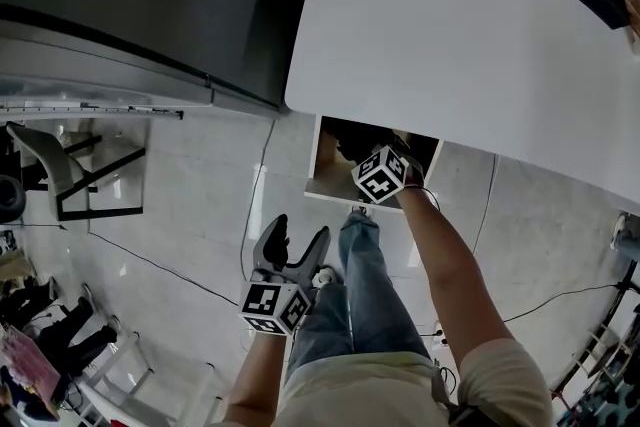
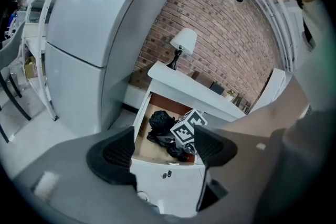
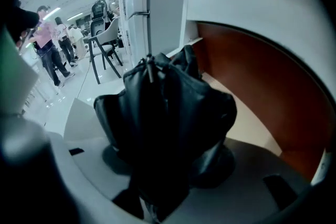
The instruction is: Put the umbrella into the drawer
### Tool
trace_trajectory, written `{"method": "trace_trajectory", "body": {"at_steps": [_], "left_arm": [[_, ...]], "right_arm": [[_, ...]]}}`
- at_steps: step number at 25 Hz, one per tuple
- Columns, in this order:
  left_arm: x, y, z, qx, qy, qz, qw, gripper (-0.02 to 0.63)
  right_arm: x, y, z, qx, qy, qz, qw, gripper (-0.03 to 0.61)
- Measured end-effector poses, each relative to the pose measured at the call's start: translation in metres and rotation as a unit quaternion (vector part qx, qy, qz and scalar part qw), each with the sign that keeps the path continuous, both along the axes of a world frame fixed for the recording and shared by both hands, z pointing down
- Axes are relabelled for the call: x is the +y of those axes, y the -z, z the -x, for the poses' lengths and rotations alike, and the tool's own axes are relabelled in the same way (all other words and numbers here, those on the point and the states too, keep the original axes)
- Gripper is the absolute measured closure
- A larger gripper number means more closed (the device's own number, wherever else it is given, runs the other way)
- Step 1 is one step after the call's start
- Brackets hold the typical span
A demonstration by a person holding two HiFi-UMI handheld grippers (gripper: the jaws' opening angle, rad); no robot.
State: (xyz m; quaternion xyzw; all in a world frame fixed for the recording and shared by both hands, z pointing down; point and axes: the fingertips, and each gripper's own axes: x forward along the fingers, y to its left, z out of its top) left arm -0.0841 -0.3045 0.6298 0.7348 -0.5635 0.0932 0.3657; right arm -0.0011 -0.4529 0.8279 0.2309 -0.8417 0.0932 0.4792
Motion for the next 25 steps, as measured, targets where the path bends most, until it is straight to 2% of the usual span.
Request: {"method": "trace_trajectory", "body": {"at_steps": [10, 14, 18, 25], "left_arm": [[0.002, -0.009, 0.01, -0.001, 0.025, 0.004, 0.9997, 0.261], [0.008, -0.01, 0.018, -0.003, 0.033, 0.003, 0.9994, 0.261], [0.016, -0.006, 0.021, -0.004, 0.034, -0.002, 0.9994, 0.261], [0.035, 0.015, 0.018, -0.003, 0.023, -0.027, 0.9993, 0.261]], "right_arm": [[-0.006, -0.041, 0.014, 0.037, 0.013, 0.056, 0.998, 0.31], [-0.008, -0.042, 0.016, 0.045, 0.003, 0.036, 0.998, 0.282], [-0.003, -0.038, 0.015, 0.033, -0.013, 0.03, 0.999, 0.244], [0.01, 0.0, 0.005, 0.006, -0.061, 0.015, 0.998, 0.241]]}}
